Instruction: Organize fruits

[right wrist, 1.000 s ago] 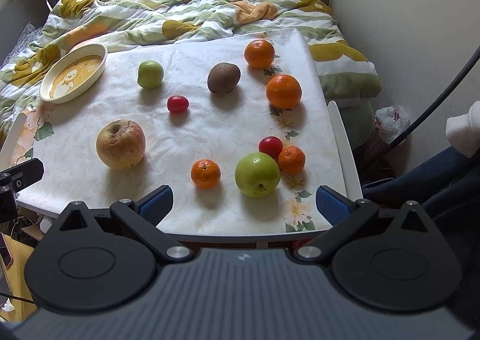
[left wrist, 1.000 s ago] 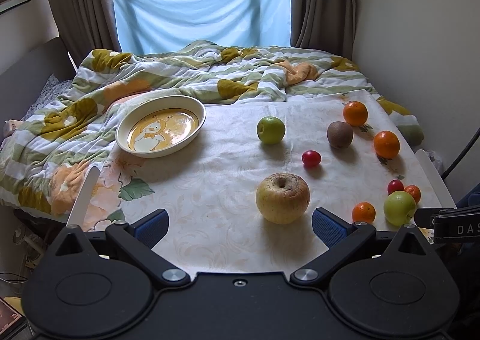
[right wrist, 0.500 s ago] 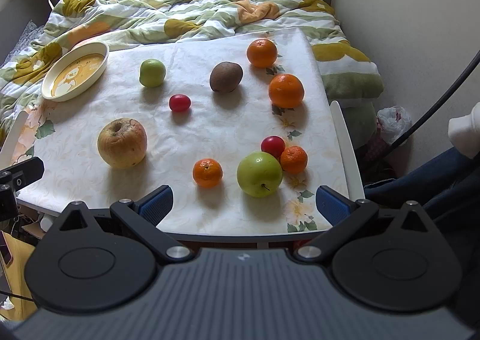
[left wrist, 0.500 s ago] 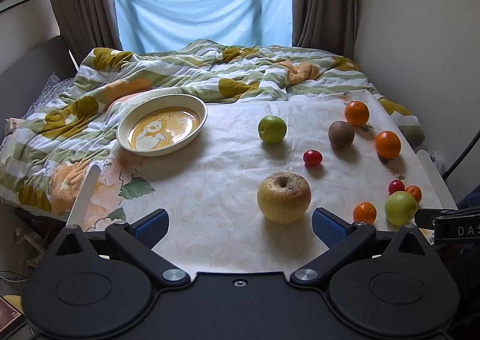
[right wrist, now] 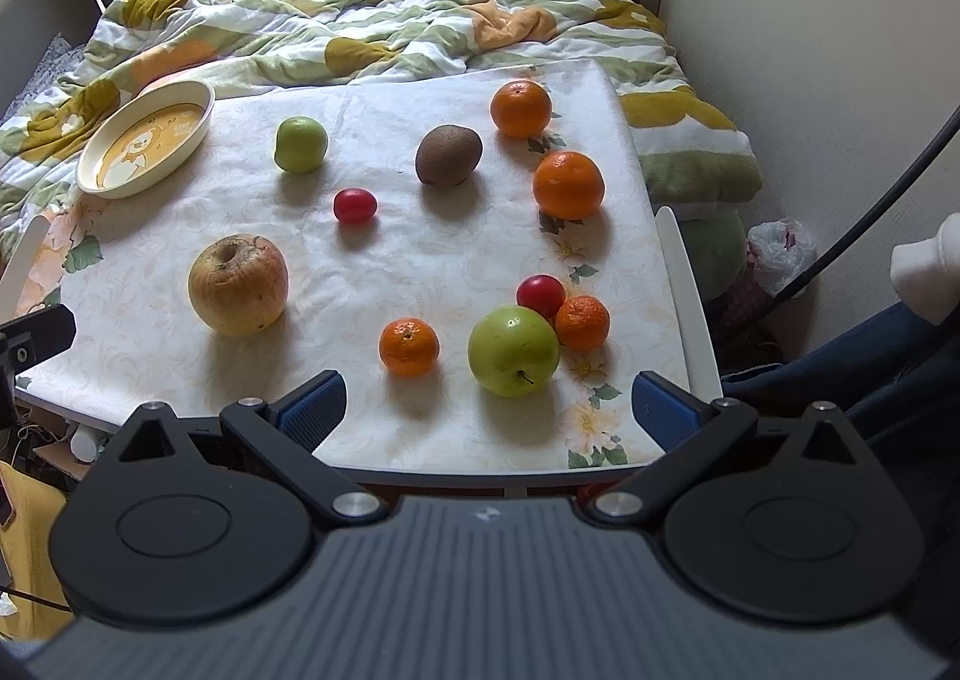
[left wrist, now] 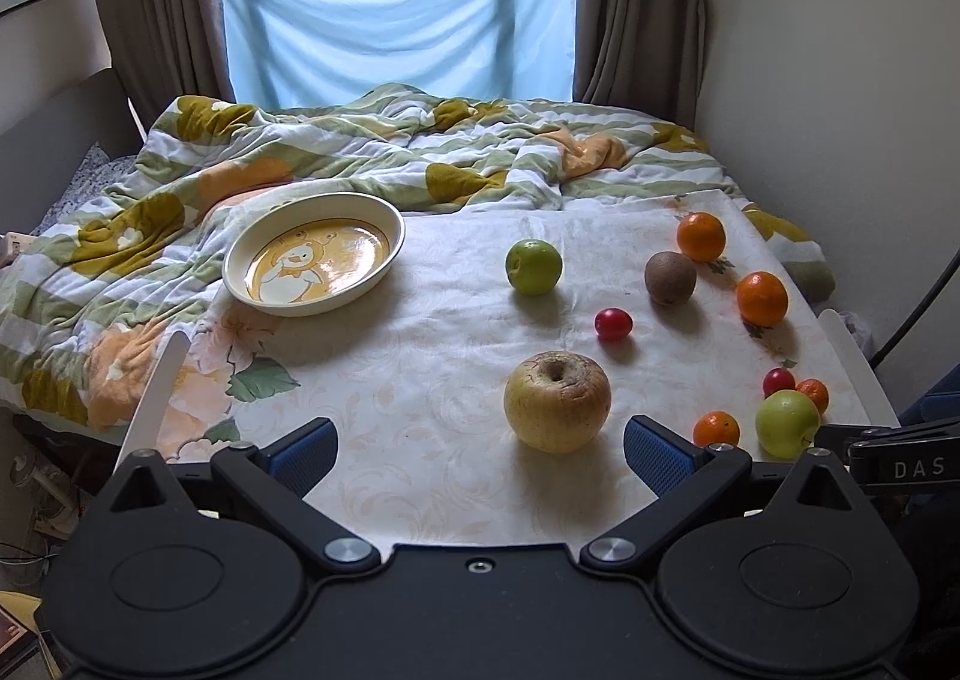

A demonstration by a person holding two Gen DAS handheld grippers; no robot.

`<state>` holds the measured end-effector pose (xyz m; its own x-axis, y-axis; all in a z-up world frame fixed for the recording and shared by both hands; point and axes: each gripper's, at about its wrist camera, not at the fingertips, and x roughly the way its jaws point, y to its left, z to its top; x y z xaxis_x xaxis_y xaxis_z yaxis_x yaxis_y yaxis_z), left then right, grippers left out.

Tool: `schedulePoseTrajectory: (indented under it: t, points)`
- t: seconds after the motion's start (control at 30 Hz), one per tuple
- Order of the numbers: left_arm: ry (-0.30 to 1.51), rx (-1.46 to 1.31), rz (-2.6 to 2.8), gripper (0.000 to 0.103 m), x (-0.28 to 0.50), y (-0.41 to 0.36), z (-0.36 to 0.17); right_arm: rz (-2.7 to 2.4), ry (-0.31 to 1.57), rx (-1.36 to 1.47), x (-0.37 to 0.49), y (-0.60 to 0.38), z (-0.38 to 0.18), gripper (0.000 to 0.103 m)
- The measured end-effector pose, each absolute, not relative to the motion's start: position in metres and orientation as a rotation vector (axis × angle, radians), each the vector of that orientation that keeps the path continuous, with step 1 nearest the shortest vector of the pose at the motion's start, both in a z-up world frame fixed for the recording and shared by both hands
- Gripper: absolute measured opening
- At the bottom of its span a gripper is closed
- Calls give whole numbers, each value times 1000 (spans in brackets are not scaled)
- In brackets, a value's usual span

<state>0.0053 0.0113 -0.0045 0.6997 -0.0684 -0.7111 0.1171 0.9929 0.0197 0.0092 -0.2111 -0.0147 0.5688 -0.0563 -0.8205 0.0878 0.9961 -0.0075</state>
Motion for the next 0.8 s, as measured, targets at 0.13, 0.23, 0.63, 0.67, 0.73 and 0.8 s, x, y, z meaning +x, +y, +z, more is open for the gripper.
schedulePoseTrajectory:
  t: [0.13, 0.23, 0.63, 0.67, 0.73, 0.8]
  points:
    - [786, 99, -103, 103, 7, 12, -8, -80, 949, 19, 8, -210, -18, 103]
    - [794, 128, -110, 103, 11, 9, -13, -87, 944, 21, 9, -211, -22, 103]
    - [819, 217, -213, 103, 51, -14, -72, -100, 990, 85, 23, -221, -67, 103]
    - [821, 228, -209, 103, 55, -16, -77, -105, 990, 86, 24, -222, -71, 103]
    - [826, 237, -205, 103, 62, -20, -87, -120, 988, 82, 27, -225, -80, 103]
    - [830, 230, -210, 103, 69, -22, -93, -123, 978, 78, 30, -228, -87, 103]
